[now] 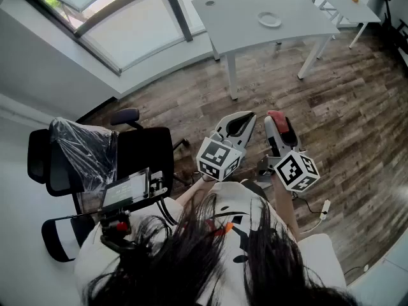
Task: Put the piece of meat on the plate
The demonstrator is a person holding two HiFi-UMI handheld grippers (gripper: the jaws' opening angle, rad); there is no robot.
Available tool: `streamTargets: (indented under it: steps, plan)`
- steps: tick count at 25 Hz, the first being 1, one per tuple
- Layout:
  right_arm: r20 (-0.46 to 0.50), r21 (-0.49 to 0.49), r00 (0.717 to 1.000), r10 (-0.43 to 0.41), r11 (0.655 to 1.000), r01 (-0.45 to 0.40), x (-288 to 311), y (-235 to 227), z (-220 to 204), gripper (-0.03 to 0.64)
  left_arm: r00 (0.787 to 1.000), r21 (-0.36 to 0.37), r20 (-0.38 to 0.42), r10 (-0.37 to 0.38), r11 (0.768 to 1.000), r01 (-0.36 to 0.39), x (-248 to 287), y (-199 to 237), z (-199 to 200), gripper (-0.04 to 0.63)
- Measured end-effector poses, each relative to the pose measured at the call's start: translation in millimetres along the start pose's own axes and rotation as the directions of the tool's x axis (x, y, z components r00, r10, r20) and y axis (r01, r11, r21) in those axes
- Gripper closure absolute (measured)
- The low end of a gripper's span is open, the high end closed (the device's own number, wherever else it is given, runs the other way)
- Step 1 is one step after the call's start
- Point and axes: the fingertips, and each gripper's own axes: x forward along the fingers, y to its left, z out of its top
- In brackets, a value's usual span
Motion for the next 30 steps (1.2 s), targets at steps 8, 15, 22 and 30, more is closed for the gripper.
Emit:
streamTargets:
  steps: [8, 15, 22, 30]
  plan:
    - [-0.005, 0.032, 1.0, 0.012, 0.999, -0.012, 3.2, 0.3, -1.4, 0.298, 1.0, -0.002, -0.007, 0.001, 1.0, -0.001, 1.4, 2.4, -0.6, 0.591]
    - [-0.016, 0.035, 1.0, 0.009, 0.999, -0.008, 3.0, -2.4, -3.9, 0.298, 1.0, -0.006, -0.012, 0.004, 1.0, -0.004, 0.6, 3.1, -2.3, 0.591]
    - [-0.027, 0.025, 1.0, -0.004, 1.0, 0.004, 1.8, -3.1, -7.2, 0.298, 1.0, -0.014, -0.013, 0.006, 1.0, -0.006, -1.0, 5.0, -3.8, 0.591]
    - [-0.032, 0.04, 0.999, -0.004, 0.999, 0.005, -17.0, -23.9, -3.5, 0.298, 1.0, -0.012, -0.024, 0.004, 1.0, -0.004, 10.4, -19.2, -13.3, 0.591]
